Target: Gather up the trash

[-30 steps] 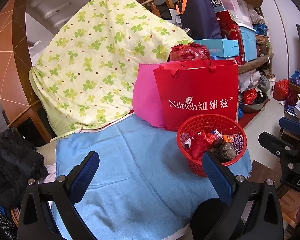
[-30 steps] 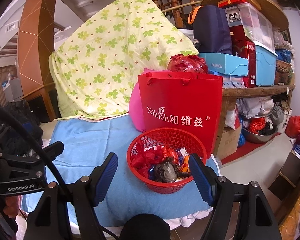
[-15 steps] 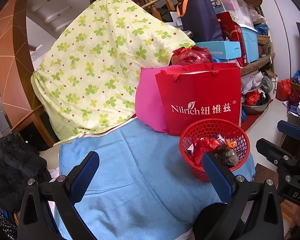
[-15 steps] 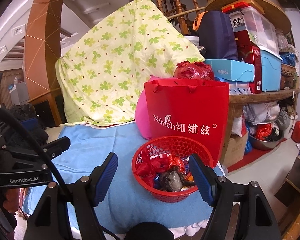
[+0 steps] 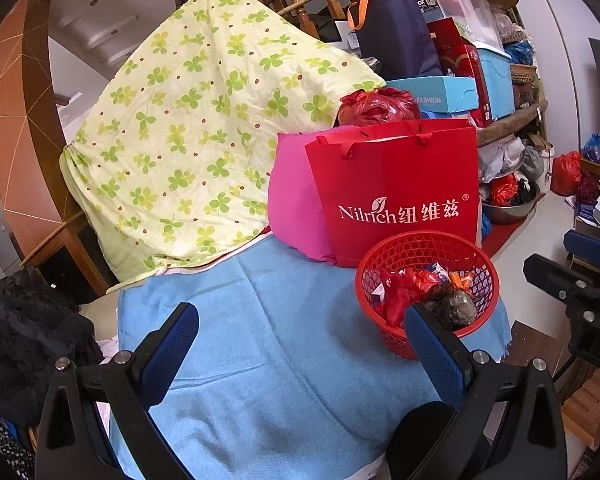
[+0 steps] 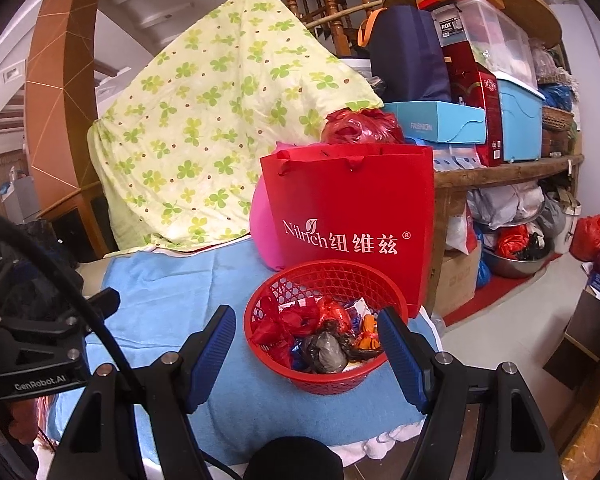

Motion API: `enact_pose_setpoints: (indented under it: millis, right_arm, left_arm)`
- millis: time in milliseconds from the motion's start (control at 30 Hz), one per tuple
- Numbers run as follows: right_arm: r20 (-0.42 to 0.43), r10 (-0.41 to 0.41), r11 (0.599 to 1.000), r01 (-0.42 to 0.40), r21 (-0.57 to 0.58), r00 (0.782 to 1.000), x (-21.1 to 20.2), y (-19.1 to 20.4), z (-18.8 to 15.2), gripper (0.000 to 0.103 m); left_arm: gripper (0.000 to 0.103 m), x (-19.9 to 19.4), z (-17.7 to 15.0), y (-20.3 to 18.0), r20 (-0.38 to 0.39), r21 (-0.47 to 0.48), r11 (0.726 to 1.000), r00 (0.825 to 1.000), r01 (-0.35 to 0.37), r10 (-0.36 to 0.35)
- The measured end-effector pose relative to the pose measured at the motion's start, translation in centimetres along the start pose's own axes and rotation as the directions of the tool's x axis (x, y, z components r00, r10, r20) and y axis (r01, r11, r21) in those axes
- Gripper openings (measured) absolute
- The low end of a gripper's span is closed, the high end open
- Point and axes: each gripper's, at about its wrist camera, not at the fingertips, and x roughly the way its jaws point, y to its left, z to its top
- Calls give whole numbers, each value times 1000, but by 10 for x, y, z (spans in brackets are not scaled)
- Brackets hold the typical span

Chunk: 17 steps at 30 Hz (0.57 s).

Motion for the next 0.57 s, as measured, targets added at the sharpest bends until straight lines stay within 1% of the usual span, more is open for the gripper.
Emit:
enact_pose_setpoints:
  millis: [200, 367, 467, 567]
  right_arm:
    - [14, -3, 1000, 3, -15, 1000, -8, 4, 0, 77]
    - [12, -12, 1000, 12, -8, 1000, -9, 5, 0, 77]
    - [4, -13, 1000, 13, -6, 1000, -5, 8, 1, 77]
    - [-15, 4, 1000, -5, -27, 1000, 6, 20, 2, 77]
  left_arm:
    - [102, 0, -5, -3, 0, 9, 1000, 1000, 13, -13]
    - [102, 2, -9, -2, 18, 9, 999, 999, 40, -40]
    - [102, 13, -13, 14, 1, -47, 997, 998, 61, -61]
    - [102, 33, -28, 43, -24, -105, 994, 999, 36, -39]
